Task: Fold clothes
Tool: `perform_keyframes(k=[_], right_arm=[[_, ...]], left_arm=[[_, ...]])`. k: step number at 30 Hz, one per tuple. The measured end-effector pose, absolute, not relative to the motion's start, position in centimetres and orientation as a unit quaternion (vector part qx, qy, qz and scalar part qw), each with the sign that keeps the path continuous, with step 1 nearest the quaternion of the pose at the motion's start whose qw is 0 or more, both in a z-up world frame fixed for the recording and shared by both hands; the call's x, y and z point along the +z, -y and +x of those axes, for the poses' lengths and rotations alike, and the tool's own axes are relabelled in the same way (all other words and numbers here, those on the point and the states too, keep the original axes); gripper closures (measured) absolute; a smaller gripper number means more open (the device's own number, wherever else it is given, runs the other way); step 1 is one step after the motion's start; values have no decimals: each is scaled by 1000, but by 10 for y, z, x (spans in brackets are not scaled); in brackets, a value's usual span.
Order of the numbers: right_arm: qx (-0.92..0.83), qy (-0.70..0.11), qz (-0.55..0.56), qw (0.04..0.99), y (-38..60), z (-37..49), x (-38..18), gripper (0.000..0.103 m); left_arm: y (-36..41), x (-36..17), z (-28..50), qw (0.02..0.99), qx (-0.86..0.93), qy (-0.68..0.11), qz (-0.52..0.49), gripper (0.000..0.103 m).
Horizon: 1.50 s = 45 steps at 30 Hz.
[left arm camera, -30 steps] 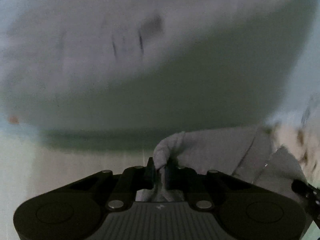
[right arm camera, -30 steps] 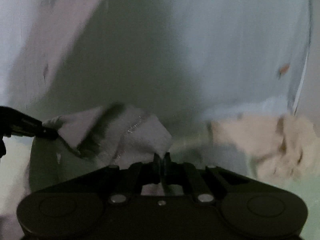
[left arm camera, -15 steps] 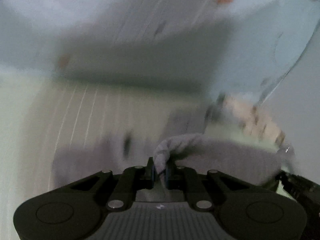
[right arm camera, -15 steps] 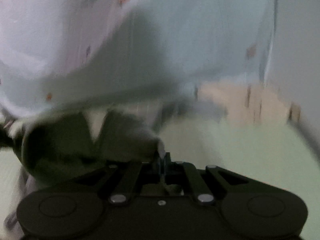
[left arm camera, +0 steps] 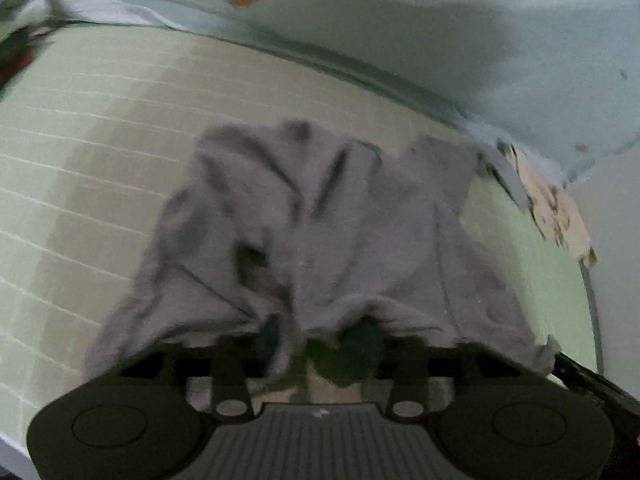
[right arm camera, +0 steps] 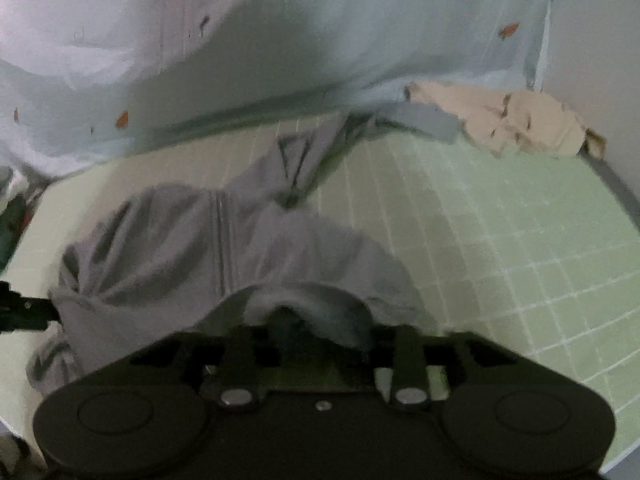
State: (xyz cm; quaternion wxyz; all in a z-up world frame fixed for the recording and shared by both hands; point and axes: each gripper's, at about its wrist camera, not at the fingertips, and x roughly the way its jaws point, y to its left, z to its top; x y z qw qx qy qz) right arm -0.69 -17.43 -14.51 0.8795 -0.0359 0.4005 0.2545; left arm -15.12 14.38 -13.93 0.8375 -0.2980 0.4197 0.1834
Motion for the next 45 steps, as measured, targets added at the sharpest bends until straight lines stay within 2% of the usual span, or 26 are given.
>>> perform_keyframes(k=[2, 4, 6, 8, 14, 19, 20, 21, 22, 23, 24, 28, 32, 36, 40, 43, 45], right_arm=[[245, -378, -27, 892, 170, -6, -137, 27], [235, -363, -13, 902, 167, -3, -131, 17], [227, -359, 3, 905, 160, 4, -127, 15], [222, -362, 15, 905, 150, 14, -127, 8], [210, -394, 43, 894, 109, 55, -150, 6], [198, -426, 32, 882, 75, 91, -186, 4], [195, -433, 27, 880, 68, 98, -193, 4], [188, -442, 23, 877, 64, 105, -200, 4], [182, -450, 21, 874, 61, 110, -206, 4], [178, -457, 19, 871, 61, 114, -212, 4], [174, -463, 17, 869, 60, 118, -217, 4], [165, -487, -12, 858, 60, 124, -236, 4], [185, -486, -68, 852, 58, 112, -243, 4], [184, -497, -60, 846, 67, 98, -242, 3], [184, -503, -62, 842, 70, 83, -242, 2], [189, -504, -59, 841, 73, 78, -243, 0], [193, -507, -56, 838, 75, 79, -243, 0]], left_arm=[[-159, -133, -158, 840, 209, -392, -311, 33], [-179, -133, -165, 833, 234, -384, -321, 31], [-196, -137, -165, 824, 257, -387, -324, 31], [-211, -149, -156, 815, 259, -400, -329, 28], [-249, -195, -122, 789, 233, -448, -348, 24], [-251, -230, -90, 792, 182, -483, -327, 20], [-251, -236, -84, 790, 182, -488, -323, 21], [-248, -235, -78, 798, 181, -483, -311, 35], [-244, -234, -72, 807, 181, -476, -297, 52], [-242, -234, -65, 810, 177, -479, -288, 93], [-241, -233, -56, 813, 181, -479, -277, 97], [-241, -215, -14, 846, 196, -443, -225, 98], [-244, -164, 28, 891, 201, -362, -185, 98], [-236, -122, 33, 922, 196, -300, -147, 98], [-237, -142, 10, 895, 253, -342, -131, 98], [-258, -182, -24, 832, 312, -429, -163, 95], [-259, -193, -43, 811, 317, -453, -191, 82]])
